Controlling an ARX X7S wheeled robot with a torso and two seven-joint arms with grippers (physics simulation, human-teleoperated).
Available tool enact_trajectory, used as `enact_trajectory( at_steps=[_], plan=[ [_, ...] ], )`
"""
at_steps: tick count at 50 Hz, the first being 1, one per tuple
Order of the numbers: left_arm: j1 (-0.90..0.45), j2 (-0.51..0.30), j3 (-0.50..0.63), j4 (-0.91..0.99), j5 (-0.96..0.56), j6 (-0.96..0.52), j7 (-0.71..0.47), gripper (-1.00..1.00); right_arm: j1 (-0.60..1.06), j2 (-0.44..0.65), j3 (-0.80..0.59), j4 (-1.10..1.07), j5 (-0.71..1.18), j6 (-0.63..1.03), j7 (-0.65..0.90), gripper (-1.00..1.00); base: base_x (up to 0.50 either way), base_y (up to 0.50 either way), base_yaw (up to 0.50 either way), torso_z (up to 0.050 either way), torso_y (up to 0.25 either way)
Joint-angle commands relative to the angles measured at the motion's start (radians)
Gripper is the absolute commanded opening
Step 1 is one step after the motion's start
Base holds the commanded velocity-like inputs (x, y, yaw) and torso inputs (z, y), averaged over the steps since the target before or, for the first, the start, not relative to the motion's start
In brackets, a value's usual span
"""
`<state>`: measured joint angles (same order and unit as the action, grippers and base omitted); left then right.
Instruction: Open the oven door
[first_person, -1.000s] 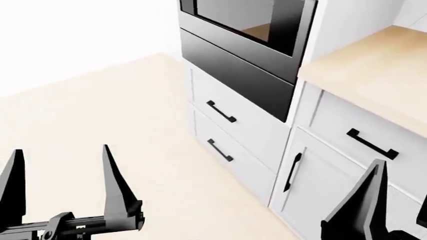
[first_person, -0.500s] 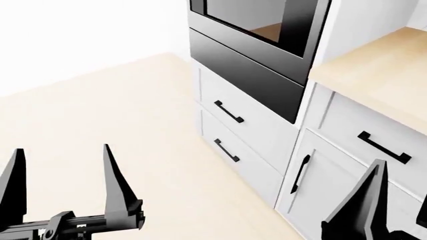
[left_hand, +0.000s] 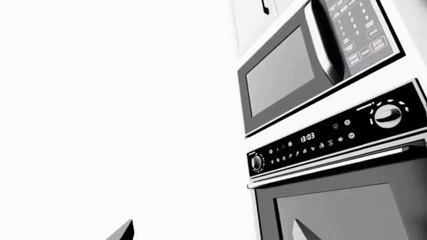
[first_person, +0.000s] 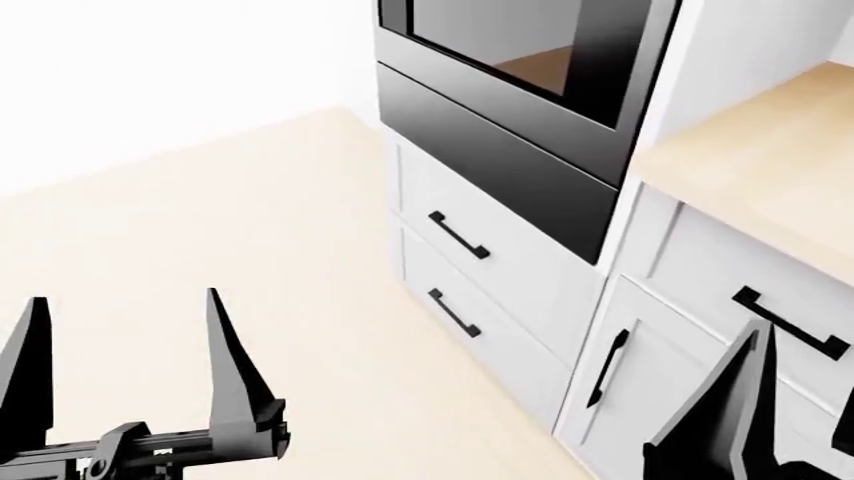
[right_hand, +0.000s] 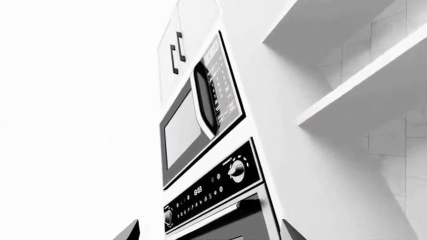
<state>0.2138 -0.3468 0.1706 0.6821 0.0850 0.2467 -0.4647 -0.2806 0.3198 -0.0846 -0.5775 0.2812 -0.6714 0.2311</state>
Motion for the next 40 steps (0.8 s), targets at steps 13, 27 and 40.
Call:
enact_trajectory(
  at_steps=[13,27,40],
  plan=[
    [-0.001,-0.006,0.005,0.001,0.001,-0.001,-0.008,1.00,-0.004,0.007,-0.004,-0.002,0.003,-0.003,0.011,1.00,0.10,0.13,0.00,0.000,0.000],
    [0.007,-0.013,0.004,0.003,0.000,0.002,-0.014,1.00,0.000,0.011,-0.007,-0.003,0.005,0.002,0.017,1.00,0.15,0.08,0.00,0.000,0.000],
    [0.003,-0.015,0.007,0.000,0.000,0.002,-0.017,1.00,0.000,0.014,-0.009,-0.001,0.004,-0.002,0.022,1.00,0.19,-0.01,0.00,0.000,0.000]
  ],
)
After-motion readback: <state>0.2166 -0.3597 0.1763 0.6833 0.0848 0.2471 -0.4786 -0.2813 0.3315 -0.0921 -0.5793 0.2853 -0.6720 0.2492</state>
